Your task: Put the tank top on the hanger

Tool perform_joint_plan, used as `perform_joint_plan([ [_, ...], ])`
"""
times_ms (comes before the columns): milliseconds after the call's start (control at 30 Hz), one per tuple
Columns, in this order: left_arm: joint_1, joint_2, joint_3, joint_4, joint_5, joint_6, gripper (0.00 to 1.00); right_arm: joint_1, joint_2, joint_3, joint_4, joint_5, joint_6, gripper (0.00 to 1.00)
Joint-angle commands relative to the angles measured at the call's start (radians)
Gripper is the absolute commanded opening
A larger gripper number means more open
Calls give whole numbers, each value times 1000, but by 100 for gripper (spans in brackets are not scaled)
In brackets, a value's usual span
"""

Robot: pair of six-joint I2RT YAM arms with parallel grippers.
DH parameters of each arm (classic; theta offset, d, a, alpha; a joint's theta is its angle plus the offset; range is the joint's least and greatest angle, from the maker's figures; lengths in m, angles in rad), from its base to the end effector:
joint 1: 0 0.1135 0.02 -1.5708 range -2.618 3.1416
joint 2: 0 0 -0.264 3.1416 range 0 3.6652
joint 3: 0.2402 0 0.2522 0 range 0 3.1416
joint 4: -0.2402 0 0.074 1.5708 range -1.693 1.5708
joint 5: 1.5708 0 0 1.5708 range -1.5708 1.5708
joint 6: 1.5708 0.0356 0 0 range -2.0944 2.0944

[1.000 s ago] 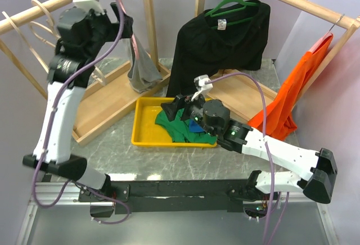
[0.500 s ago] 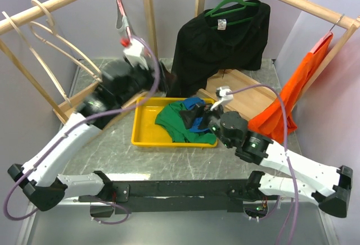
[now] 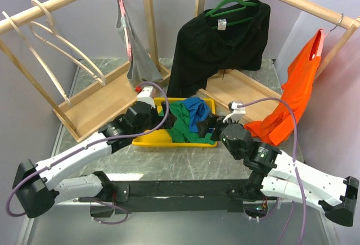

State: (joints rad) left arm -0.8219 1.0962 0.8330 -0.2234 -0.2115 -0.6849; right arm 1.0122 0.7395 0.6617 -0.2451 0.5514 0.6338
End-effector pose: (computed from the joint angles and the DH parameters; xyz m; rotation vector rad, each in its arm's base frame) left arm 0.1741 -0.1763 0.2916 0.0099 2.1238 -0.7092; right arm 0.1074 0.1366 0.2991 0.0222 1.8909 0.6215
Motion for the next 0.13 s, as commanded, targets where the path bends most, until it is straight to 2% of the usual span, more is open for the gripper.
perform_joint_plan([
  [0, -3, -73, -5, 58, -51, -21, 99, 5, -14, -19, -19, 74, 55, 100],
  [100, -3, -75, 15, 26, -80, -18, 100, 5, 24, -2, -28, 85, 63, 100],
])
